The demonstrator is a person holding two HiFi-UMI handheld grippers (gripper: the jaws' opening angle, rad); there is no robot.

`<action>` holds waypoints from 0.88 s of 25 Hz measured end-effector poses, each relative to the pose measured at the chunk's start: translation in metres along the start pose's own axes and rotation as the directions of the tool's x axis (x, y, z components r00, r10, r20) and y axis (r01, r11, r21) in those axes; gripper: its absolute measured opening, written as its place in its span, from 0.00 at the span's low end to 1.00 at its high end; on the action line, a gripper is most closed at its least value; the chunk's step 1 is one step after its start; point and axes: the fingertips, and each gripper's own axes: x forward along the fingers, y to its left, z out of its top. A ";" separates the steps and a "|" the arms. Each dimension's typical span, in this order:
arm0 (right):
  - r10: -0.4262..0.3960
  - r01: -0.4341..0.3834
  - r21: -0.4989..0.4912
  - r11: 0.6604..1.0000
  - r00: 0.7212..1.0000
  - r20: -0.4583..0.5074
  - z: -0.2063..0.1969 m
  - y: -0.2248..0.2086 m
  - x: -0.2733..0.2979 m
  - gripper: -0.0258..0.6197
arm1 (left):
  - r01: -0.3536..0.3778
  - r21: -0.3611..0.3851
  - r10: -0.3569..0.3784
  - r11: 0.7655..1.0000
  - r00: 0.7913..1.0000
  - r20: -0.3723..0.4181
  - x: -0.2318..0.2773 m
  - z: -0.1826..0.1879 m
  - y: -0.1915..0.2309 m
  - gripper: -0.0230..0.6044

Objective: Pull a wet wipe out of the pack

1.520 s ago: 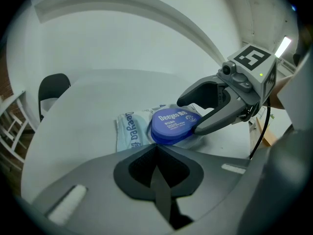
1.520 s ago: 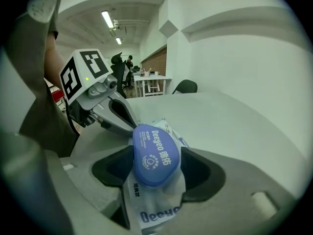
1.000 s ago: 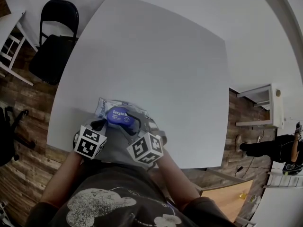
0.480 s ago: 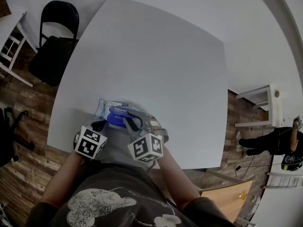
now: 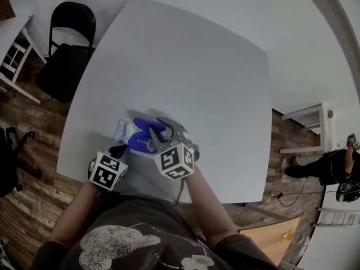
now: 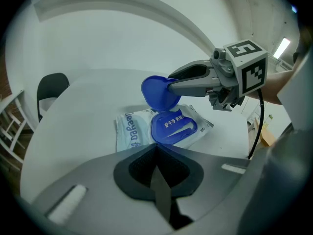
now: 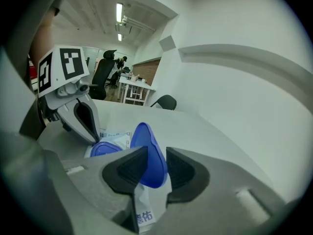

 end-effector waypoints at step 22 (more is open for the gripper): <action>0.003 0.004 0.190 0.982 0.999 -0.037 -0.032 -0.012 0.030 0.31 | -0.015 -0.013 0.015 1.000 1.000 -0.009 -0.001 -0.003 0.002 0.07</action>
